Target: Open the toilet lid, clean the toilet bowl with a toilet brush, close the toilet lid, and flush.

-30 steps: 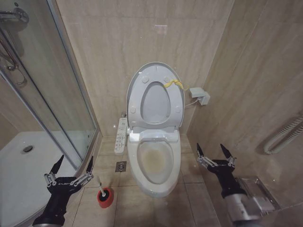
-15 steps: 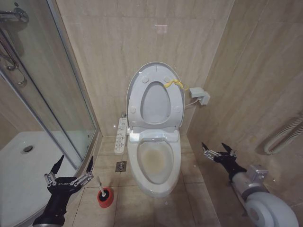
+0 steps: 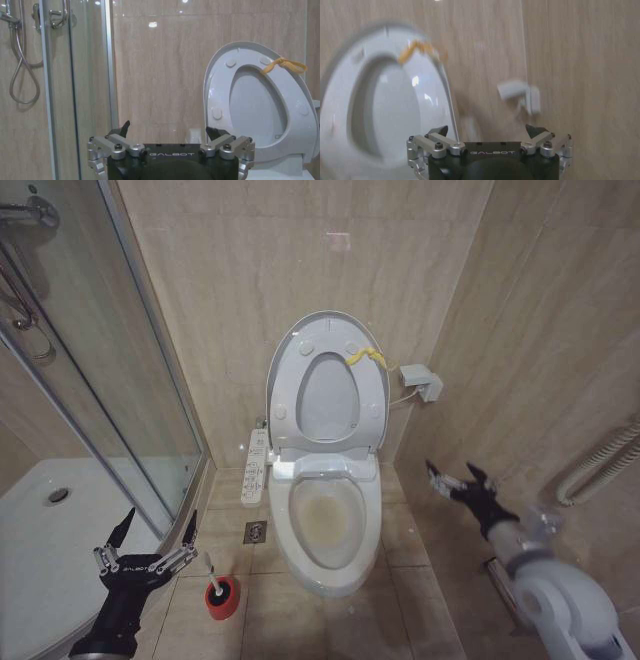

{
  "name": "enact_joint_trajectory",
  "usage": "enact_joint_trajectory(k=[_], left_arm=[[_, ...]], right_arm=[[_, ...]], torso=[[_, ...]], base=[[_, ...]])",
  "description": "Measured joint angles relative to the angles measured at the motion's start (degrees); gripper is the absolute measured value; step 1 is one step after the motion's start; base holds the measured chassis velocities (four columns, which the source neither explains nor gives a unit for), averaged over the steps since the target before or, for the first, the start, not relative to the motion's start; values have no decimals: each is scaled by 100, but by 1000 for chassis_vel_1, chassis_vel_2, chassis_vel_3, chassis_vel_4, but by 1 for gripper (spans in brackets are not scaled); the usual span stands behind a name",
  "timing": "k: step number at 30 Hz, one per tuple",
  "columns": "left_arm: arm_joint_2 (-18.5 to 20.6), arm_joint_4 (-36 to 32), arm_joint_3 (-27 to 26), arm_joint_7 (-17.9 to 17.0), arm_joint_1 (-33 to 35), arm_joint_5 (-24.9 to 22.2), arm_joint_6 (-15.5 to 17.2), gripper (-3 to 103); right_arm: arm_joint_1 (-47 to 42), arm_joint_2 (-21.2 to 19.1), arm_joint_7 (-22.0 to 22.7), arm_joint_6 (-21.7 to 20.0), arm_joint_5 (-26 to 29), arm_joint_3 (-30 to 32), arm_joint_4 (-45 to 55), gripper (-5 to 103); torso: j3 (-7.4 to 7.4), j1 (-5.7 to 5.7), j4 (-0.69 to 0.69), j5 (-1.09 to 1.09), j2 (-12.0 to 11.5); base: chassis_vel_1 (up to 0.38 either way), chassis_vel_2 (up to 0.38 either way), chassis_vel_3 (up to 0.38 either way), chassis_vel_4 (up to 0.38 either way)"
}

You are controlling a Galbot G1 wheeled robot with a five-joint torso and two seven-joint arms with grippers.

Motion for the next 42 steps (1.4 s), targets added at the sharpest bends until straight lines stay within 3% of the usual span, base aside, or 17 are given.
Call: enact_joint_trajectory(k=[3, 4, 6, 15, 31, 42], left_arm=[[0, 0, 0, 0, 0, 0, 0, 100], [1, 0, 0, 0, 0, 0, 0, 100], [0, 1, 0, 0, -1, 0, -1, 100], [0, 1, 0, 0, -1, 0, -1, 100], [0, 0, 0, 0, 0, -1, 0, 100], [-1, 0, 0, 0, 0, -1, 0, 100]], right_arm=[[652, -119, 222, 234, 346, -159, -186, 100], [902, -169, 224, 380, 387, -304, -339, 100], [1067, -198, 189, 494, 387, -469, -496, 100], [2037, -272, 95, 1118, -67, -1127, -1571, 100], [4003, -267, 50, 1565, -733, -1888, -3341, 100], [4577, -195, 18, 1842, -829, -2121, -3899, 100]], torso=[[0, 0, 1, 0, 0], [-1, 0, -5, -4, 0], [0, 0, 0, -2, 0], [0, 0, -3, -1, 0], [0, 0, -1, -1, 0], [-1, -2, -2, -1, 1]], base=[[0, 0, 0, 0], [0, 0, 0, 0], [0, 0, 0, 0], [0, 0, 0, 0], [0, 0, 0, 0], [-47, 51, 40, -50]])
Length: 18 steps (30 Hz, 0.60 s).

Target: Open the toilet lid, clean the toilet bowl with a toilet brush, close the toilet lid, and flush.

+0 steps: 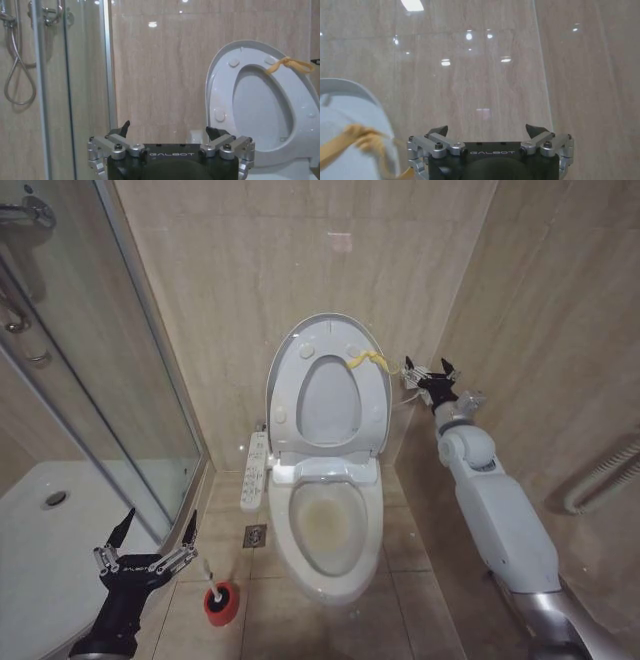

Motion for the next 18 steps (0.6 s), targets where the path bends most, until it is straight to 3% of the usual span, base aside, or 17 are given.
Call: enact_joint_trajectory(k=[10, 15, 18], left_arm=[[1, 0, 0, 0, -1, 0, 0, 100], [1, 0, 0, -1, -1, 0, 0, 100], [0, 0, 0, 0, -1, 0, 0, 100]], right_arm=[[408, -6, 117, 43, -61, -301, -207, 100], [605, -34, 137, 99, -161, -605, -226, 100], [491, -239, 95, 44, -98, -691, 83, 100]], torso=[[4, 9, 1, 0, -3], [3, 5, 6, 0, -3], [-2, -1, 0, -3, 1]], base=[[-172, 185, 196, -169], [-55, 60, 29, -30], [55, -56, -29, 41]])
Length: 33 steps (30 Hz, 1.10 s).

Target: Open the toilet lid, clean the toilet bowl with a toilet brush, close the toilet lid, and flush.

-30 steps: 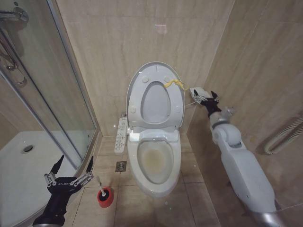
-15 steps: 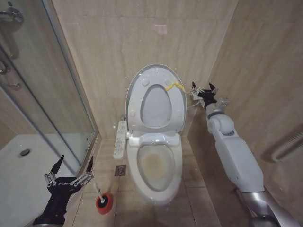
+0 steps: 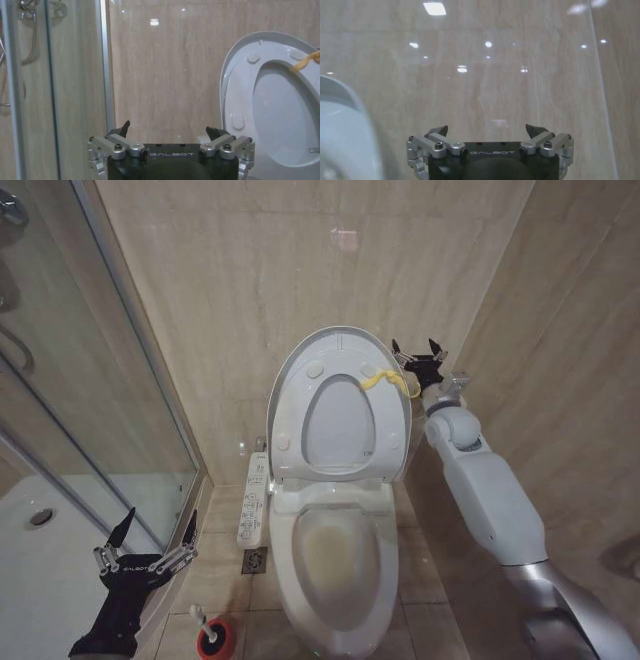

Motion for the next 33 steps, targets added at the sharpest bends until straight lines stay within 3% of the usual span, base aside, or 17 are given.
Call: enact_joint_trajectory(k=[7, 17, 24, 27, 28, 33], left_arm=[[0, 0, 0, 0, 0, 0, 0, 100], [0, 0, 0, 0, 0, 0, 0, 100], [0, 0, 0, 0, 0, 0, 0, 100], [2, 0, 1, 2, 0, 0, 0, 100], [0, 0, 1, 0, 1, 0, 0, 100], [0, 0, 1, 0, 0, 0, 0, 100]], right_arm=[[-694, -606, -361, -118, 164, 158, 735, 100], [-1641, -977, -493, -144, 391, 511, 1615, 100], [-3155, -1244, -560, -244, 575, 1210, 2662, 100], [-3550, -1255, -574, -280, 572, 1376, 2899, 100], [-3769, -1235, -580, -302, 576, 1465, 3055, 100], [-4504, -913, -274, -487, 514, 1722, 3559, 100]], torso=[[1, -1, -4, 6, 0], [0, 1, -5, 2, 1], [2, 1, -3, 3, 0], [3, 2, 1, 4, -1], [5, 3, 16, 7, -3], [4, 4, 7, 3, -3]], base=[[31, -28, -41, 20], [0, 0, 0, 0], [0, 0, 0, 0], [0, 0, 0, 0], [0, 0, 0, 0], [0, 22, 12, 6]])
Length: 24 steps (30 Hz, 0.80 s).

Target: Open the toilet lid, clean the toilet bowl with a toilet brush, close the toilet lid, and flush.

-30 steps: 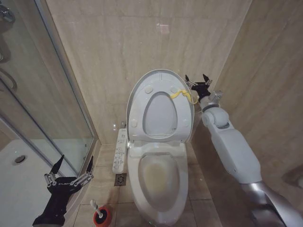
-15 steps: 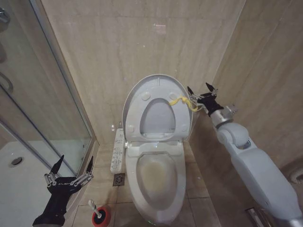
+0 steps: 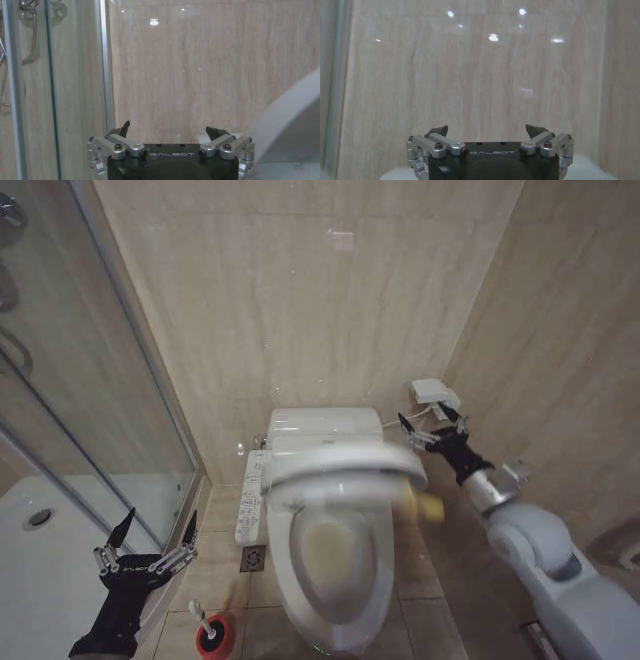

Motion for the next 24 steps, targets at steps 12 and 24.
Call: enact_joint_trajectory(k=[12, 24], left_arm=[[0, -1, 0, 0, 0, 0, 0, 100], [0, 0, 0, 0, 0, 0, 0, 100]], right_arm=[[-1384, 1407, 426, -266, -494, 135, 505, 100], [-2011, 2200, 56, 388, -1458, 46, -825, 100]], torso=[[-2, -2, -7, 0, 1], [-2, -2, -7, 0, 2]], base=[[0, 0, 0, 0], [0, 0, 0, 0]])
